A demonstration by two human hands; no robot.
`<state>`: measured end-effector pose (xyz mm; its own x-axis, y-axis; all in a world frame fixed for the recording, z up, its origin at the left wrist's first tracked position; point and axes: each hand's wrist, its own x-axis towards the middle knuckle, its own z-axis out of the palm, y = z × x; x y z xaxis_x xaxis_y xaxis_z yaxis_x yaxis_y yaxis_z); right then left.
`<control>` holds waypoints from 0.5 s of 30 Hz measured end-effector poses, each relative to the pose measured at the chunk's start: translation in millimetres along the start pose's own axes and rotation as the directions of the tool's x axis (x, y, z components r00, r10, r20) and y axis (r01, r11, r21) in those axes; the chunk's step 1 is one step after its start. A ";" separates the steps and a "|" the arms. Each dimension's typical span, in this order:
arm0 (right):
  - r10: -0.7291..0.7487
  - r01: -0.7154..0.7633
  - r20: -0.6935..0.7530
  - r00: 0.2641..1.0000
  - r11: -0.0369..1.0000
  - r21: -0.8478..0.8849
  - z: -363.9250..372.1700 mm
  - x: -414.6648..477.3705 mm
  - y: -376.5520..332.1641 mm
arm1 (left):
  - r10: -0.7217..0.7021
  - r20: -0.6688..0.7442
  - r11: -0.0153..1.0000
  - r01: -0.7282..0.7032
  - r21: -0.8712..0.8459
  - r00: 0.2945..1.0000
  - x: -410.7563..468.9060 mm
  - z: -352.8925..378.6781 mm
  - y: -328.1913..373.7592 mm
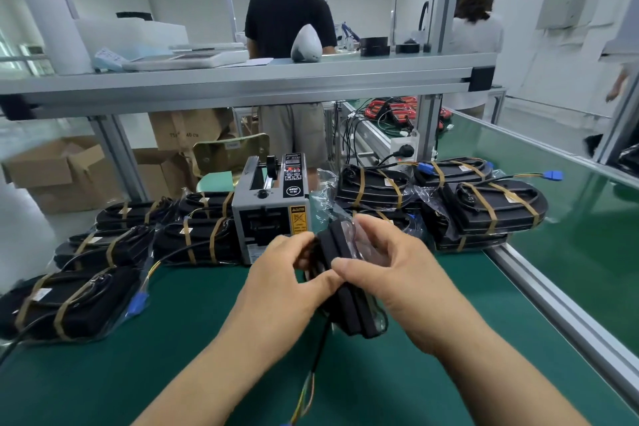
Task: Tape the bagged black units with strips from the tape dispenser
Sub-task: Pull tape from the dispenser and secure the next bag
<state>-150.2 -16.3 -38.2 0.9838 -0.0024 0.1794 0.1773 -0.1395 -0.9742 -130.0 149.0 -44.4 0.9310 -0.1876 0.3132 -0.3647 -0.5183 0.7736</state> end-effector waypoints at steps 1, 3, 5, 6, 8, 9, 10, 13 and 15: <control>-0.013 0.014 -0.053 0.999 1.000 0.020 5.4 1.4 5.5 | 0.019 -0.035 1.000 -0.019 -0.009 0.999 -0.6 2.8 -3.5; -0.018 0.025 -0.116 0.993 0.998 0.059 15.8 1.9 18.5 | 0.060 -0.081 0.998 -0.060 0.003 0.995 -6.1 9.5 -11.6; -0.046 0.046 -0.166 0.985 0.999 0.002 24.7 -0.5 32.9 | 0.159 -0.089 0.984 -0.150 0.101 0.983 -14.3 17.7 -23.7; -0.060 0.053 -0.177 0.982 0.998 -0.042 29.3 -3.1 39.4 | 0.209 -0.081 0.969 -0.196 0.150 0.974 -19.2 21.4 -30.4; -0.058 0.045 -0.195 0.979 0.996 -0.073 36.5 -9.2 50.9 | 0.251 -0.070 0.951 -0.233 0.203 0.965 -29.3 28.0 -41.7; -0.048 0.036 -0.205 0.978 0.997 -0.061 39.8 -12.4 56.1 | 0.253 -0.069 0.949 -0.233 0.212 0.965 -34.1 32.1 -46.2; -0.038 0.027 -0.216 0.976 0.998 -0.056 43.2 -15.8 60.1 | 0.256 -0.072 0.947 -0.235 0.218 0.964 -38.7 36.3 -50.1; -0.043 0.009 -0.259 0.965 0.992 -0.129 54.9 -22.4 67.5 | 0.287 -0.111 0.938 -0.256 0.234 0.952 -47.0 43.8 -55.7; -0.010 -0.027 -0.285 0.959 0.992 -0.126 60.1 -23.9 68.4 | 0.288 -0.134 0.943 -0.256 0.213 0.948 -49.1 44.5 -58.0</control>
<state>-159.9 33.7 -117.3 0.9334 -0.2831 0.2206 0.1456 -0.2631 -0.9537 -153.7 151.2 -129.2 0.7756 -0.2152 0.5934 -0.5785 -0.6185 0.5319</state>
